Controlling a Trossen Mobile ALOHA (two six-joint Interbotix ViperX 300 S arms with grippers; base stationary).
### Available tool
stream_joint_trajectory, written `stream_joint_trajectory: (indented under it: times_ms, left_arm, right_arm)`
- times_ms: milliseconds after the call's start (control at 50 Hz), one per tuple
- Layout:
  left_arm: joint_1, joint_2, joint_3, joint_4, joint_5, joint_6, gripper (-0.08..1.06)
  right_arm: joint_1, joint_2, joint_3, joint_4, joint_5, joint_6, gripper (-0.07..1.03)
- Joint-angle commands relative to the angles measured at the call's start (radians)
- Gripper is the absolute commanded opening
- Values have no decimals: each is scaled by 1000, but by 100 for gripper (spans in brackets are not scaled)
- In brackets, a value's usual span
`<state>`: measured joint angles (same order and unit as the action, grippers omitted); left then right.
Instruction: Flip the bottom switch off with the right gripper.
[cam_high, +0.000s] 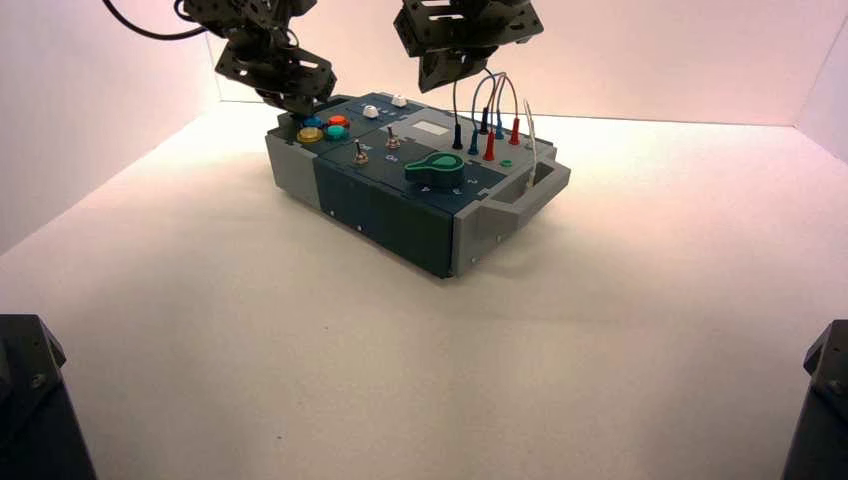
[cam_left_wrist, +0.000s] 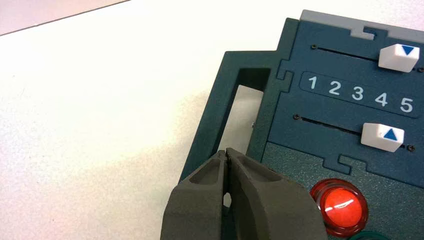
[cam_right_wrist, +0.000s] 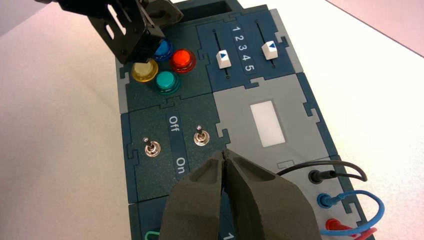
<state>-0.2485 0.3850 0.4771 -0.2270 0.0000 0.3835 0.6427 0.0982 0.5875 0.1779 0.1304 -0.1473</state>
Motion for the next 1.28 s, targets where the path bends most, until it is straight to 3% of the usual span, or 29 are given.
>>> stream_joint_trajectory:
  times_ms: [20, 780, 1280]
  left_arm:
    - [-8, -44, -11, 3, -3, 3, -3]
    - [-2, -140, 6, 5, 5, 15, -3]
    - [0, -247, 71, 6, -31, 18, -3]
  right_arm:
    - [2, -21, -8, 2, -15, -2, -2]
    - [2, -12, 12, 2, -26, -2, -2]
    - [2, -9, 12, 3, -26, 0, -2]
